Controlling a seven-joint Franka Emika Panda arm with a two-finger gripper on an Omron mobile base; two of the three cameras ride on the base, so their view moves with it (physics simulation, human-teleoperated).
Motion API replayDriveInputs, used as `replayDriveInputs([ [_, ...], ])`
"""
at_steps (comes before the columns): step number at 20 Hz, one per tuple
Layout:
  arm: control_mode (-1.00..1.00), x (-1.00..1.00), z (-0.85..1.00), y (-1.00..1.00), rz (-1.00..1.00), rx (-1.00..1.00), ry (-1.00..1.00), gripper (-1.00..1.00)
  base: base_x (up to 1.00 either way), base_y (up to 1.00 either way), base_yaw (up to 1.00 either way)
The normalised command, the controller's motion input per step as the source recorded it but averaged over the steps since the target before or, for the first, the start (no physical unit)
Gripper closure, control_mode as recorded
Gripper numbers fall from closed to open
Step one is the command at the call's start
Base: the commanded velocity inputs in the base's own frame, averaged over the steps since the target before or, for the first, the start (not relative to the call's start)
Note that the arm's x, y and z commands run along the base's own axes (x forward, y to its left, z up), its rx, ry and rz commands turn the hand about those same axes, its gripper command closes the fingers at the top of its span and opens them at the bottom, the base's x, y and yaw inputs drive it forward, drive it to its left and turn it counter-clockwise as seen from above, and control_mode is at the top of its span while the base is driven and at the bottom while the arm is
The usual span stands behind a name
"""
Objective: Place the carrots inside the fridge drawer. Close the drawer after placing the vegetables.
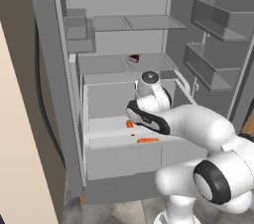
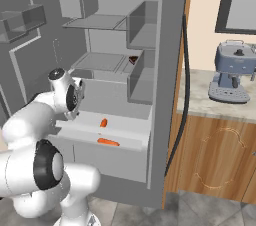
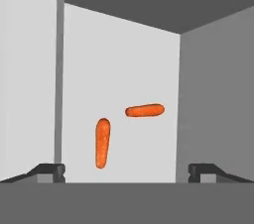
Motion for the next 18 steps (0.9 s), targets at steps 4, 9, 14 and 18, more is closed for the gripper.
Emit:
replayDriveInputs([
  [4, -1.00, -1.00, 0.09, 0.43, -0.06, 0.00, -0.09, -1.00, 0.00, 0.00, 0.00],
  [9, -1.00, -0.54, -0.41, 0.49, -0.02, 0.00, 0.00, -1.00, 0.00, 0.00, 0.00],
  [14, -1.00, 0.17, -1.00, 0.47, 0.00, 0.00, 0.00, -1.00, 0.00, 0.00, 0.00],
  [18, -1.00, 0.63, -0.90, 0.18, 0.00, 0.00, -0.04, -1.00, 0.00, 0.00, 0.00],
])
